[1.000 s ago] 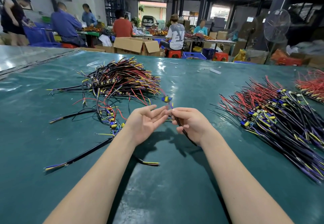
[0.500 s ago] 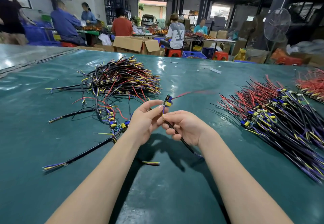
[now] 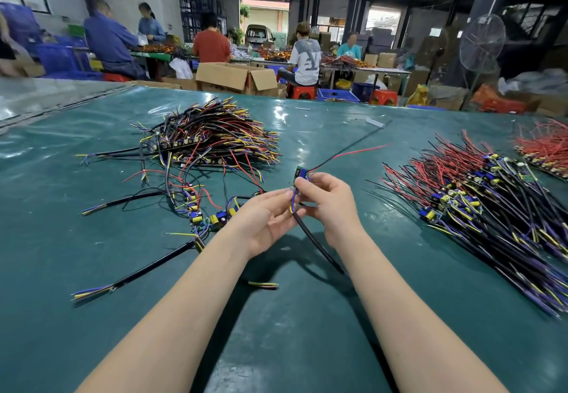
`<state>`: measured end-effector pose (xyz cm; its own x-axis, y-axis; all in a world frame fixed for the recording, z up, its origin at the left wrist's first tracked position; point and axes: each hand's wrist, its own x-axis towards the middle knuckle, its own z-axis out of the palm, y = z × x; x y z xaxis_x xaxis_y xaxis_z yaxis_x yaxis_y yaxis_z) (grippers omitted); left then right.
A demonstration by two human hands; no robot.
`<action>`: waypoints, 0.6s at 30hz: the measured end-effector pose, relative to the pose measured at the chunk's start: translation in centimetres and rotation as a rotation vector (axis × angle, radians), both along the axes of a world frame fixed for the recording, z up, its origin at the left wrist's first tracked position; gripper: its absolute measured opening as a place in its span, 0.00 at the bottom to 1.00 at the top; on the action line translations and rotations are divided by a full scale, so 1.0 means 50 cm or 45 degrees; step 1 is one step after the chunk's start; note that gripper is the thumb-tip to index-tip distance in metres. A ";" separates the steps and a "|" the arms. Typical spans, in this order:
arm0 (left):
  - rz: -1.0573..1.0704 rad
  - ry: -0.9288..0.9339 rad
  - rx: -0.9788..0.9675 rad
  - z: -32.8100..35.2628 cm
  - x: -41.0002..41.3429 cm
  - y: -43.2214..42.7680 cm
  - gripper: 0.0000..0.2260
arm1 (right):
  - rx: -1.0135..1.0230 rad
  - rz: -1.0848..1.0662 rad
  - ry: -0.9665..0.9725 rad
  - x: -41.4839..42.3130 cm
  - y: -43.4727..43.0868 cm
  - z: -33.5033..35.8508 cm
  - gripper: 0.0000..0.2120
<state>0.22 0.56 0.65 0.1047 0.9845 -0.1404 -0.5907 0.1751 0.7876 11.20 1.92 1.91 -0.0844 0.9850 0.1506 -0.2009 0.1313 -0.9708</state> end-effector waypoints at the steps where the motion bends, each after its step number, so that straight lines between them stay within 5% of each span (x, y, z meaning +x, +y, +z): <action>1: -0.038 -0.069 -0.055 0.003 0.002 -0.002 0.06 | 0.006 -0.013 0.026 0.000 0.001 0.000 0.08; 9: -0.199 -0.217 -0.239 0.016 0.001 -0.014 0.08 | -0.050 -0.062 0.302 0.010 0.016 -0.009 0.08; 13: 0.067 0.044 0.001 0.009 0.010 -0.007 0.06 | -0.081 -0.045 0.360 0.006 0.021 -0.015 0.07; 18: 0.258 0.664 0.249 0.003 0.015 -0.010 0.11 | -0.127 -0.051 0.329 0.013 0.025 -0.024 0.09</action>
